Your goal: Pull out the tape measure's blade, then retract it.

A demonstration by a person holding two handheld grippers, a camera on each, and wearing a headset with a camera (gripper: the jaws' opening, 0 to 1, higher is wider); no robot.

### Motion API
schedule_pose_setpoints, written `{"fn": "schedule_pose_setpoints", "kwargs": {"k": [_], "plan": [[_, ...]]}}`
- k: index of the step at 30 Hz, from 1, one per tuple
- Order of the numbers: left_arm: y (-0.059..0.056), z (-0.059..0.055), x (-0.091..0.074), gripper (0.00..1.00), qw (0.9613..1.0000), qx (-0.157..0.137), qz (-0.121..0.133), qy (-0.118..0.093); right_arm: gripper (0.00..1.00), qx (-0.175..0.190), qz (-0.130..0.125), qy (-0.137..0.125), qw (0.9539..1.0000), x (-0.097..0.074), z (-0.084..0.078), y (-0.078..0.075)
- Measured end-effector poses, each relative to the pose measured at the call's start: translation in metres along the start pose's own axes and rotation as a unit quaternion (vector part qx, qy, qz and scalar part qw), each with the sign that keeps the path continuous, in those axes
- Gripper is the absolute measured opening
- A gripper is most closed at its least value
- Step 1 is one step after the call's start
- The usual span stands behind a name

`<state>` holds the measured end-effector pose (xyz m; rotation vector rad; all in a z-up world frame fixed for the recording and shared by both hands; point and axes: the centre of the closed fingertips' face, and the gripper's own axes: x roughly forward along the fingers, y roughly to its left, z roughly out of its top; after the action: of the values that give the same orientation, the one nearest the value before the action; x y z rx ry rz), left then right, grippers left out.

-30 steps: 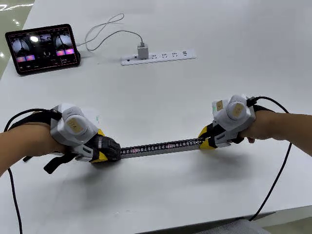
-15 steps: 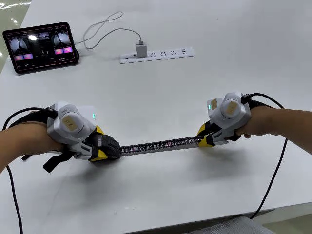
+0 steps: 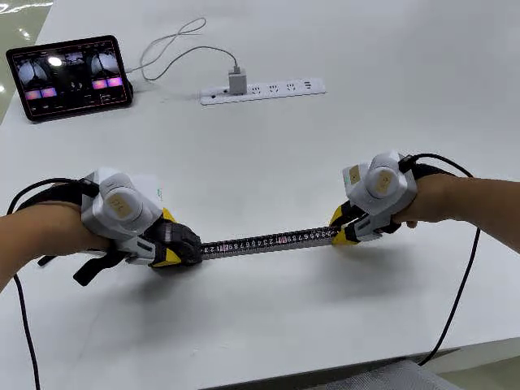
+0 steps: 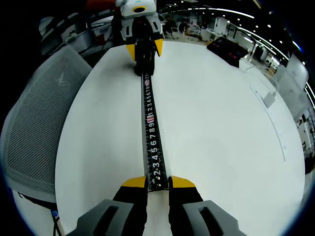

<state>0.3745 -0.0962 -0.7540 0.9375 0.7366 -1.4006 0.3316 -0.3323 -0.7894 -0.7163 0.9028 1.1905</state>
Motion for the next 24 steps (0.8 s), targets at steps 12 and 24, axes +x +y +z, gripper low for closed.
{"fn": "schedule_pose_setpoints", "kwargs": {"k": [12,24], "plan": [[0.0059,-0.002,-0.0066,0.4,0.9998,-0.017,-0.006,0.003,0.2,0.005,-0.008,0.017,0.9998,0.0003,-0.0041,-0.0077],[0.0012,-0.0077,-0.009,0.56,0.9993,-0.034,-0.016,0.003,0.23,0.031,0.003,0.038,0.9988,-0.0044,-0.0032,-0.0038]]}}
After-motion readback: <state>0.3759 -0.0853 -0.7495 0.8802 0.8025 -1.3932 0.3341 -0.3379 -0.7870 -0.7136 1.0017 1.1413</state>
